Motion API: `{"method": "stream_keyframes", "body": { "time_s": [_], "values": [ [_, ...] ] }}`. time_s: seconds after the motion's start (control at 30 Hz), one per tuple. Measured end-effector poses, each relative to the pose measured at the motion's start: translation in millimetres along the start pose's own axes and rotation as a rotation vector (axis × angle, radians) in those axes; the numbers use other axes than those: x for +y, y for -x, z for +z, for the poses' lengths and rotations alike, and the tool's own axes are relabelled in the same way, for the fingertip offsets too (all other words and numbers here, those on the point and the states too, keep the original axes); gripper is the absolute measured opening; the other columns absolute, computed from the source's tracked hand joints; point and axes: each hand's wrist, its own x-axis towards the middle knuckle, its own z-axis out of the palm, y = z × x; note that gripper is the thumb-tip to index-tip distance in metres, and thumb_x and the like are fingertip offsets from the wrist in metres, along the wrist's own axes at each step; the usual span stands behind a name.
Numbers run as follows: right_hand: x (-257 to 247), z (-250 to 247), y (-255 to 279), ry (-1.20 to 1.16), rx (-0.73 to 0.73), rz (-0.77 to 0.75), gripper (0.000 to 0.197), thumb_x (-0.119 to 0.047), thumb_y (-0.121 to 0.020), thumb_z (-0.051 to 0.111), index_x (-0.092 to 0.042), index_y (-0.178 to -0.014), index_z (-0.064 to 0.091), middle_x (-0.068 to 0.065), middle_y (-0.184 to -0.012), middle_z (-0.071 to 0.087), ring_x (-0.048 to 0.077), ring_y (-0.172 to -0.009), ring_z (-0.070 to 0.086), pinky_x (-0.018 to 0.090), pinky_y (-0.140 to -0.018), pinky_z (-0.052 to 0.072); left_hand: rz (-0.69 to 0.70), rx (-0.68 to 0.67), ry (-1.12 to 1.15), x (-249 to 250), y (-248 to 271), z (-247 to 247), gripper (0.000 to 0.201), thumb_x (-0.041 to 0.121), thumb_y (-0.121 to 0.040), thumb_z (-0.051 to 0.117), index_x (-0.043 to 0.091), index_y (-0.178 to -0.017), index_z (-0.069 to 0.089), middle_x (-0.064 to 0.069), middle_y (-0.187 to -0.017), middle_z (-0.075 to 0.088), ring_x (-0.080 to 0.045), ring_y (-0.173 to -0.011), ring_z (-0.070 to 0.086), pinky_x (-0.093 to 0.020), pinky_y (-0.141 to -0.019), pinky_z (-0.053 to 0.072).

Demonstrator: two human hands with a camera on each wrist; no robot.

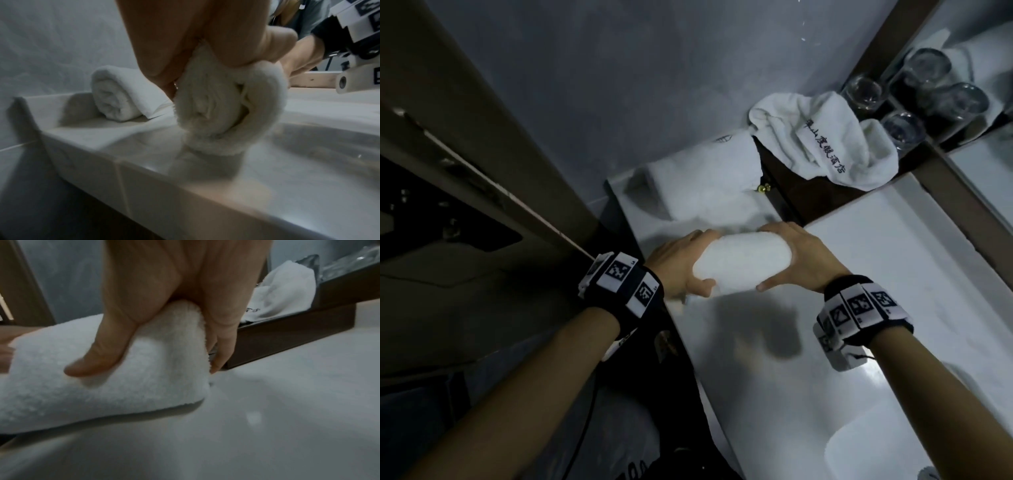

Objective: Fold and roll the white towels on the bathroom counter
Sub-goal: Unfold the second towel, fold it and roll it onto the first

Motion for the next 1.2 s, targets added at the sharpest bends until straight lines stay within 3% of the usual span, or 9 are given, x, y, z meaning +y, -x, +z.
{"method": "stream_keyframes", "body": {
  "time_s": [0.17,0.37,0.53,0.67,0.73,0.87,0.97,1.1,1.2],
  "values": [
    [6,6,-3,-0.343,0.147,0.186,0.094,-0.037,-0.033,0.091,-0.036,-0.112,0.038,-0.015,-0.104,0.05,0.013,-0.101,0.046,0.016,-0.073,0.037,0.12,0.006,0.014,-9,-17,-19,0.082,0.034,-0.063,0.068,0.025,-0.136,0.031,-0.007,-0.129,0.039,-0.026,-0.114,0.04,-0.04,-0.096,0.04],
    [9,33,-3,-0.762,0.358,0.349,0.096,-0.046,-0.028,0.088,-0.034,-0.114,0.046,-0.013,-0.109,0.059,0.01,-0.104,0.057,0.029,-0.083,0.051,0.428,0.236,-0.278,-8,-15,-20,0.058,0.014,-0.068,0.053,0.026,-0.125,0.047,-0.004,-0.123,0.047,-0.017,-0.107,0.038,-0.033,-0.086,0.05],
    [-16,36,-28,-0.824,0.512,0.416,0.073,-0.046,-0.047,0.087,-0.029,-0.107,0.048,-0.02,-0.096,0.057,-0.014,-0.08,0.057,0.002,-0.055,0.044,0.392,0.368,-0.475,-5,-20,-21,0.055,-0.004,-0.069,0.047,0.02,-0.117,0.062,-0.002,-0.105,0.07,-0.018,-0.102,0.06,-0.025,-0.077,0.057],
    [-32,30,-33,-0.502,0.474,0.503,0.079,-0.048,-0.072,0.074,-0.006,-0.129,0.038,0.007,-0.119,0.049,0.024,-0.106,0.048,0.033,-0.087,0.045,0.248,0.251,-0.493,1,-12,-19,0.059,0.009,-0.075,0.042,0.022,-0.133,0.046,-0.018,-0.13,0.054,-0.034,-0.123,0.05,-0.048,-0.099,0.047],
    [-34,30,-27,0.123,0.317,0.441,0.066,-0.036,-0.091,0.054,-0.015,-0.143,0.02,0.018,-0.12,0.041,0.032,-0.103,0.044,0.042,-0.087,0.04,0.211,0.198,-0.607,5,-11,-13,0.071,0.035,-0.069,0.055,0.02,-0.137,0.039,-0.022,-0.134,0.048,-0.037,-0.126,0.046,-0.052,-0.104,0.04],
    [-20,25,-21,0.327,0.046,0.423,0.056,-0.026,-0.097,0.038,-0.031,-0.146,0.012,0.023,-0.111,0.05,0.031,-0.093,0.054,0.038,-0.078,0.048,0.105,0.17,-0.724,15,-19,-10,0.095,0.054,-0.051,0.077,0.023,-0.135,0.044,-0.017,-0.127,0.058,-0.032,-0.114,0.058,-0.045,-0.095,0.05],
    [-33,18,-23,-0.255,0.029,0.453,0.047,-0.049,-0.095,0.036,-0.009,-0.108,0.057,0.029,-0.1,0.065,0.035,-0.088,0.063,0.044,-0.094,0.048,0.067,0.214,-0.748,20,-27,-8,0.092,0.052,-0.049,0.078,0.023,-0.132,0.048,-0.016,-0.123,0.062,-0.029,-0.109,0.062,-0.042,-0.091,0.052],
    [-46,17,-33,-0.716,0.141,0.494,0.051,-0.032,-0.095,0.047,0.004,-0.131,0.041,0.029,-0.122,0.054,0.024,-0.091,0.059,0.026,-0.08,0.049,0.017,0.277,-0.751,22,-33,-5,0.088,0.046,-0.052,0.079,0.022,-0.131,0.049,-0.017,-0.123,0.062,-0.03,-0.111,0.061,-0.042,-0.092,0.051],
    [-37,16,-34,-0.945,0.15,0.513,0.043,-0.028,-0.097,0.045,-0.001,-0.13,0.046,0.018,-0.112,0.062,0.003,-0.084,0.067,0.01,-0.07,0.048,-0.017,0.316,-0.739,29,-34,1,0.082,0.037,-0.057,0.078,0.022,-0.132,0.048,-0.018,-0.126,0.059,-0.032,-0.116,0.057,-0.045,-0.096,0.049]
  ]
}}
